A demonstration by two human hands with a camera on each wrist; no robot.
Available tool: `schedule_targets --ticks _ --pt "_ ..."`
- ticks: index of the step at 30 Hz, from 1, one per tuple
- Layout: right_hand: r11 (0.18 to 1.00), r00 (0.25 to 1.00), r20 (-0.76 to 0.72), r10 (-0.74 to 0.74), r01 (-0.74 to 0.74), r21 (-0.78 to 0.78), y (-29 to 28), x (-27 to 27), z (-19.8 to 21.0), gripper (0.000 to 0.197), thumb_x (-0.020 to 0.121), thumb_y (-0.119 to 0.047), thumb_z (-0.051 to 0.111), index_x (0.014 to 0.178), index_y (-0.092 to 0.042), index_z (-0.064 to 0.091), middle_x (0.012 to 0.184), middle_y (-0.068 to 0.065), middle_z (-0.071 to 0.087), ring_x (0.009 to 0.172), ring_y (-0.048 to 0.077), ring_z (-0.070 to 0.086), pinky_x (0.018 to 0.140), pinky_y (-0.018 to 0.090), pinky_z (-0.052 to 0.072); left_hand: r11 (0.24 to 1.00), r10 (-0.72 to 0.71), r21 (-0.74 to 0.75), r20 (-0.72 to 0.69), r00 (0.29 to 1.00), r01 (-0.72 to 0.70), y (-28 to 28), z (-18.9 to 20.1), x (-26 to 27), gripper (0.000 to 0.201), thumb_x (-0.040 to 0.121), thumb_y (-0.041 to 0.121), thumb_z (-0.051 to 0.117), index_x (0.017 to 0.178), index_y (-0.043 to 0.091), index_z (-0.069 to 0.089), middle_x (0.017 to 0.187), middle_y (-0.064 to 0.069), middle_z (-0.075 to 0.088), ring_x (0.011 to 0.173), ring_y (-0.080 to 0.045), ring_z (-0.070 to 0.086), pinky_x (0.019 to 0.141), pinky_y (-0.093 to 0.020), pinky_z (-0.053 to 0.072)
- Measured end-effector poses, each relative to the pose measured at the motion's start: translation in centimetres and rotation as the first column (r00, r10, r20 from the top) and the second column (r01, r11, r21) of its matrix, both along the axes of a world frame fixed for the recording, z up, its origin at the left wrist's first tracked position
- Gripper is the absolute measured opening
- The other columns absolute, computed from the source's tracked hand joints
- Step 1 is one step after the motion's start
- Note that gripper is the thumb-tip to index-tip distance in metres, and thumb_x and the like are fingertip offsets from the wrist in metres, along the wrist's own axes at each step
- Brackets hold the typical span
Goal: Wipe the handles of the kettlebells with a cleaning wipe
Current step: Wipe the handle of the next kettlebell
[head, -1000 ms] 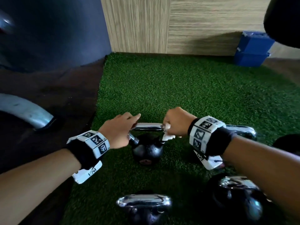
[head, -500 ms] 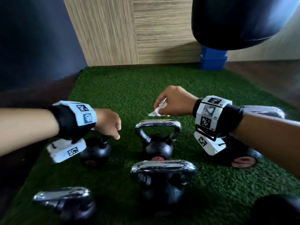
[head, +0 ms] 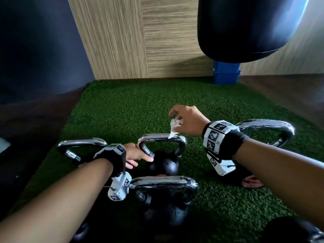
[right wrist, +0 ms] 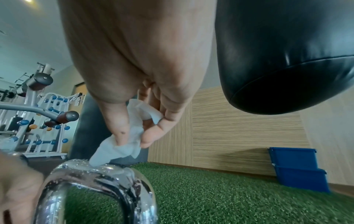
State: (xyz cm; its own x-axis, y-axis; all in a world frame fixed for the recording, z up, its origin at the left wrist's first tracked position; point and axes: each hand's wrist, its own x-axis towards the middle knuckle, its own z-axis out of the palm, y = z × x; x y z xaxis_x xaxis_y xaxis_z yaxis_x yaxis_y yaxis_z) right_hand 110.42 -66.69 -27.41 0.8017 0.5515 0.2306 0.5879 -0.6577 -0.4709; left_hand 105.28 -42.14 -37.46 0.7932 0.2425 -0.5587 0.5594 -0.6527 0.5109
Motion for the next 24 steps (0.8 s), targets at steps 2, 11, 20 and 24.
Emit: schedule_targets --ticks 2,11,20,24 --pt "1.0 1.0 0.019 0.009 -0.009 -0.028 0.7 0.0 -0.2 0.028 0.08 -0.017 0.076 0.107 -0.017 0.07 0.098 -0.001 0.07 0.087 0.012 0.063 0.065 0.01 0.044 0.998 0.053 -0.021 0.024 0.998 -0.053 0.3 -1.4 -0.3 0.077 0.067 0.043 0.093 0.132 0.023 0.059 0.115 0.004 0.069 0.093 -0.011 0.069 0.078 -0.03 0.061" --pt "0.981 0.991 0.017 0.136 -0.132 -0.141 3.6 -1.5 -0.8 0.029 0.092 -0.015 0.069 0.121 -0.019 0.069 0.121 0.002 0.07 0.106 0.017 0.068 0.092 0.03 0.057 0.962 0.167 -0.244 0.175 0.97 -0.122 -0.4 -5.3 -1.0 0.161 0.015 0.066 0.096 0.153 0.009 0.035 0.151 -0.006 0.045 0.123 -0.019 0.058 0.073 -0.025 0.061" --pt "0.938 0.992 0.118 0.054 -0.011 -0.345 2.8 -1.5 -1.5 0.016 0.094 0.002 0.062 0.107 0.0 0.071 0.091 0.013 0.074 0.075 0.021 0.072 0.068 0.027 0.062 0.998 -0.043 0.054 0.219 0.975 0.032 -0.5 -6.7 -0.4 0.105 0.038 0.086 0.078 0.123 0.026 0.06 0.105 0.009 0.069 0.098 -0.019 0.07 0.079 -0.027 0.052" --pt "0.941 0.992 0.116 0.043 -0.001 -0.338 3.4 -1.5 -1.7 0.012 0.093 0.003 0.062 0.1 0.001 0.072 0.087 0.013 0.074 0.073 0.021 0.072 0.067 0.03 0.063 0.995 -0.078 0.078 0.243 0.967 0.06 -0.3 -6.6 -0.4 0.102 0.033 0.093 0.074 0.115 0.036 0.055 0.109 0.014 0.061 0.098 -0.01 0.062 0.081 -0.023 0.045"
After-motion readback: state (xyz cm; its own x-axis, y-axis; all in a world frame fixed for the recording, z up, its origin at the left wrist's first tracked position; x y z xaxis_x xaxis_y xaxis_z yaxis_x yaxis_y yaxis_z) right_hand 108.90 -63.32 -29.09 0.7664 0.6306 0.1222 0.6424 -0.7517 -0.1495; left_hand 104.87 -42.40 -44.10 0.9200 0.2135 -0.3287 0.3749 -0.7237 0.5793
